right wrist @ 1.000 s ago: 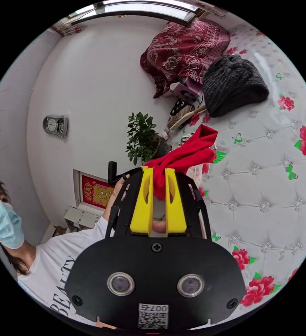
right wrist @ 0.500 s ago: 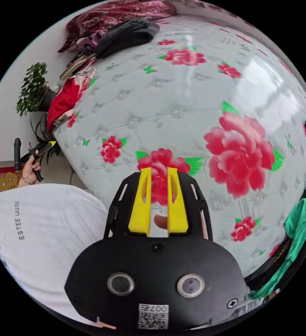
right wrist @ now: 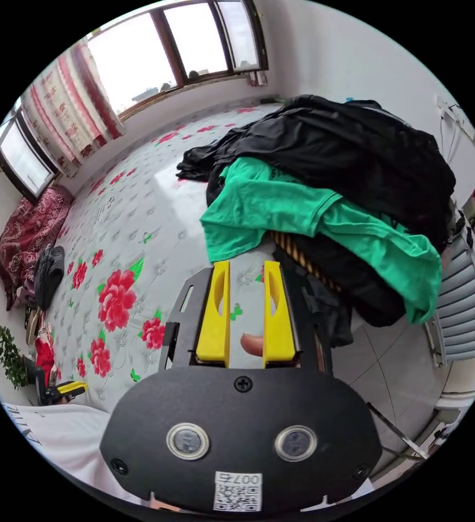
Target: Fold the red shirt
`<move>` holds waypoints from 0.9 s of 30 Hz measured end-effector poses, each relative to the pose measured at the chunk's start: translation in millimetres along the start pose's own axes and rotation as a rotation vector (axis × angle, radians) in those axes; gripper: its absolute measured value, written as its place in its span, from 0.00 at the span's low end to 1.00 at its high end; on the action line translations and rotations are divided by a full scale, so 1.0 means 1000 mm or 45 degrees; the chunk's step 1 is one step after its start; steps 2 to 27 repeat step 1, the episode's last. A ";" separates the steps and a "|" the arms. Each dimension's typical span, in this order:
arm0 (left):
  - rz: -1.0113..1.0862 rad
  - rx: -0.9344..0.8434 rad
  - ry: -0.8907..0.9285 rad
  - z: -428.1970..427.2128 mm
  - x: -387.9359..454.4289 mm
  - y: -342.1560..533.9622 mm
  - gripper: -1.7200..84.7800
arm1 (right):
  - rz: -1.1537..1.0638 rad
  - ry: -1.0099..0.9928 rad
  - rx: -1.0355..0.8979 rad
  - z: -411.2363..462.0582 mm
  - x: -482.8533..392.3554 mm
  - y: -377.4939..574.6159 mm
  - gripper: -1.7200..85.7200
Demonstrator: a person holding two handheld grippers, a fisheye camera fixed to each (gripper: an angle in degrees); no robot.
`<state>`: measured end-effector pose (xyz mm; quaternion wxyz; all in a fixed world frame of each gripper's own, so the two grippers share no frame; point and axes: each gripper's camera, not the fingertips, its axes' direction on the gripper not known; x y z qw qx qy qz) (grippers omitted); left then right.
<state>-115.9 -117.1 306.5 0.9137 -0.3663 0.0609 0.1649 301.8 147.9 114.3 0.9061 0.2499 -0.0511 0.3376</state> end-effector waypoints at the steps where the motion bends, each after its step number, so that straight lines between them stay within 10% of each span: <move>1: 0.014 0.003 -0.030 -0.001 0.004 0.000 0.07 | 0.030 0.058 0.076 -0.019 0.026 -0.016 0.11; 27: 0.014 0.003 -0.030 -0.001 0.004 0.000 0.07 | 0.030 0.058 0.076 -0.019 0.026 -0.016 0.11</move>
